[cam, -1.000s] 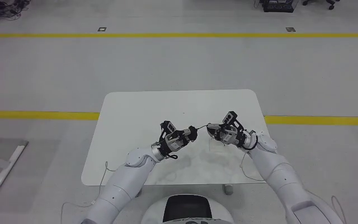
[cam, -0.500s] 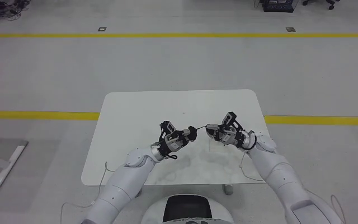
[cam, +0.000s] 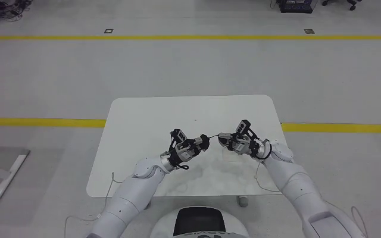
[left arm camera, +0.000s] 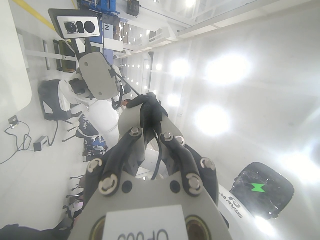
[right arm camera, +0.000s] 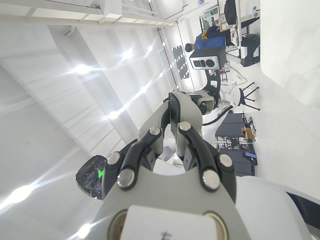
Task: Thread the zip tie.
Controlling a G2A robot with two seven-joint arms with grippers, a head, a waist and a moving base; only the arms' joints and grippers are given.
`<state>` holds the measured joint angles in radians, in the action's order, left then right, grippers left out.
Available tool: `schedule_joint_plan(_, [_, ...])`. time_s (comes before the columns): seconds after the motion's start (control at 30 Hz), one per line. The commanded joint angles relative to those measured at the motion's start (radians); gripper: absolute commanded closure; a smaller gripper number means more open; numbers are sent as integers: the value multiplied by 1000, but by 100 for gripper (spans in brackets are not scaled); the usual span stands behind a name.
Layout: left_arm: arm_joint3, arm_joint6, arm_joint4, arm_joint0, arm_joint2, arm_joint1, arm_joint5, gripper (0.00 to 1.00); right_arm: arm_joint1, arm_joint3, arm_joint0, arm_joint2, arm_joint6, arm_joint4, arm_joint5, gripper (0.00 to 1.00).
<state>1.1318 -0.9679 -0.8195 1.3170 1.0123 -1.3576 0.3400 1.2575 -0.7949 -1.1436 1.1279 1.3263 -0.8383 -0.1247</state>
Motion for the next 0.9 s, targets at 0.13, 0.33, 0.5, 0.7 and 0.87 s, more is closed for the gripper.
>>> schedule_joint_plan(0.13, [-1, 0, 0, -1, 1, 0, 0, 100, 2, 7, 4, -2, -1, 2, 2, 100])
schedule_joint_plan(0.33, [-3, -1, -1, -2, 1, -1, 0, 100, 4, 16, 8, -5, -2, 5, 2, 100])
schedule_joint_plan(0.5, [-4, -2, -3, -2, 0, -1, 0, 100, 5, 22, 10, -6, -2, 7, 2, 100])
schedule_joint_plan(0.7, [-6, -6, -7, -3, 0, -2, 0, 100, 6, 27, 12, -6, -3, 10, 2, 100])
schedule_joint_plan(0.87, [-7, -8, -8, -3, 1, -2, 0, 100, 7, 31, 13, -7, -5, 14, 3, 100])
